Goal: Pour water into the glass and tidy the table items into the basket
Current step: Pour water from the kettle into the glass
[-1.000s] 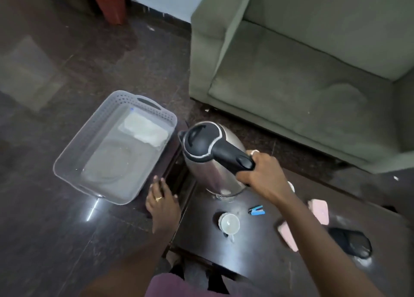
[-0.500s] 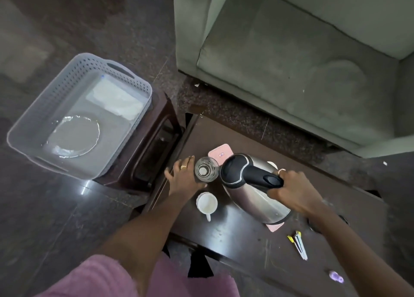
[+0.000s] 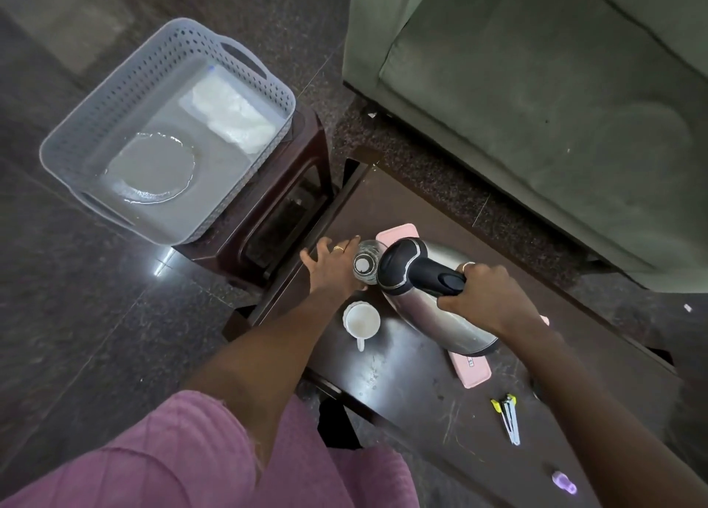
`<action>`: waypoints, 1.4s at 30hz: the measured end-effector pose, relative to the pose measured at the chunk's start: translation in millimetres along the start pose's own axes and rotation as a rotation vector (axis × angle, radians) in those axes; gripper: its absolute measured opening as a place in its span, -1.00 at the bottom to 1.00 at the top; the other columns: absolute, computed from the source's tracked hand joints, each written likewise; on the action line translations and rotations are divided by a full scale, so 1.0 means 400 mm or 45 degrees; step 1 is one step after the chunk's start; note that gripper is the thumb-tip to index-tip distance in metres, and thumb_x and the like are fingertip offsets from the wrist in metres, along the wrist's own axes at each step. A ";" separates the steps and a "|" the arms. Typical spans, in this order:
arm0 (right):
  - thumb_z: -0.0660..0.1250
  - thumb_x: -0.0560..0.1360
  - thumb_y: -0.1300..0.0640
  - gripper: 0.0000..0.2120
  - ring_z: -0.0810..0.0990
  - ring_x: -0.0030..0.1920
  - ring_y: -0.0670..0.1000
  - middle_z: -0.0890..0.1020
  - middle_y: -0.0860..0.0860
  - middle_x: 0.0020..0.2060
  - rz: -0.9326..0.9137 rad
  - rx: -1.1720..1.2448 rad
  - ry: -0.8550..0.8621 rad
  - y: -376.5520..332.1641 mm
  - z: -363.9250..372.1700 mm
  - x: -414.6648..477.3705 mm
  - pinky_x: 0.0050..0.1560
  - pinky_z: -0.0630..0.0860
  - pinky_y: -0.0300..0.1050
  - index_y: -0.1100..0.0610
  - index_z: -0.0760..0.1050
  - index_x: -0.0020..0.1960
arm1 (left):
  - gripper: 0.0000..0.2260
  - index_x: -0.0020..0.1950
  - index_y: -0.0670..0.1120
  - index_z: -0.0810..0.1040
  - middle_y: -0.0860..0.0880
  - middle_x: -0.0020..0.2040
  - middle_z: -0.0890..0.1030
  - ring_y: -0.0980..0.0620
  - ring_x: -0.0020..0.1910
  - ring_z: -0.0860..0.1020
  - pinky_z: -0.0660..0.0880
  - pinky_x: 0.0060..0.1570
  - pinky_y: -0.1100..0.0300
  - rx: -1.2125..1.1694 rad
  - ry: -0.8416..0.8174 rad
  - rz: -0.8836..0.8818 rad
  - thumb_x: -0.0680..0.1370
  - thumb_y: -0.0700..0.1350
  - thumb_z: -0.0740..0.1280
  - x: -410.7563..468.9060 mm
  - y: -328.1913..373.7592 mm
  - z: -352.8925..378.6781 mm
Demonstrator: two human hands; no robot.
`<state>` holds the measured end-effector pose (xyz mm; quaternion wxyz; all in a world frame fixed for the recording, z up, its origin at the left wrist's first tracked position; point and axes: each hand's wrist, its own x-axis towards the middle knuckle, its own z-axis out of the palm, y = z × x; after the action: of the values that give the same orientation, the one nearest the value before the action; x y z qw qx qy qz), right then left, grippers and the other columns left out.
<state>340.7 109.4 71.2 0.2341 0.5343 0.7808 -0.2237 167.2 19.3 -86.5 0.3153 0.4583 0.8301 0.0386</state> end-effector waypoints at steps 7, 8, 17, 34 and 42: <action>0.36 0.23 -0.08 -0.66 0.58 -0.13 0.22 0.60 0.16 -0.17 0.044 -0.083 -0.035 -0.026 -0.009 0.001 -0.12 0.55 -0.04 0.08 0.52 -0.07 | -0.21 0.40 0.18 0.22 0.10 0.37 0.41 -0.09 0.38 0.19 0.06 0.28 -0.32 -0.021 0.045 -0.052 0.26 0.11 0.52 -0.004 0.008 0.020; 0.37 0.23 -0.08 -0.65 0.58 -0.12 0.22 0.59 0.16 -0.16 0.059 -0.074 -0.040 -0.028 -0.011 0.002 -0.10 0.55 -0.03 0.08 0.52 -0.07 | -0.21 0.40 0.19 0.22 0.09 0.38 0.39 -0.10 0.38 0.18 0.06 0.28 -0.32 -0.024 0.038 -0.060 0.26 0.11 0.52 -0.003 0.008 0.019; 0.37 0.24 -0.05 -0.60 0.57 -0.10 0.23 0.44 0.09 -0.23 0.112 -0.060 -0.025 -0.051 -0.009 0.009 -0.18 0.46 -0.10 0.12 0.50 0.01 | -0.25 0.34 0.26 0.24 0.08 0.39 0.35 -0.14 0.41 0.13 0.04 0.28 -0.34 -0.036 -0.014 -0.121 0.23 0.15 0.53 0.004 0.007 0.003; 0.39 0.27 -0.04 -0.57 0.56 -0.08 0.22 0.49 0.13 -0.16 0.189 -0.062 -0.091 -0.049 -0.015 0.006 -0.18 0.43 -0.12 0.14 0.48 0.07 | -0.25 0.30 0.22 0.25 0.05 0.43 0.30 -0.16 0.43 0.09 0.01 0.28 -0.35 0.001 -0.042 -0.143 0.21 0.18 0.53 0.011 0.010 0.000; 0.38 0.28 -0.03 -0.56 0.57 -0.04 0.22 0.56 0.19 -0.03 0.192 -0.054 -0.093 -0.053 -0.019 -0.003 -0.14 0.46 -0.09 0.15 0.47 0.09 | -0.24 0.34 0.25 0.22 0.03 0.43 0.30 -0.16 0.43 0.13 0.01 0.28 -0.38 -0.069 -0.054 -0.113 0.24 0.20 0.51 0.009 -0.002 0.004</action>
<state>320.0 106.3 80.0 0.2899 0.5780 0.7339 -0.2080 166.1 21.3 -89.9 0.3467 0.4132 0.8412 0.0372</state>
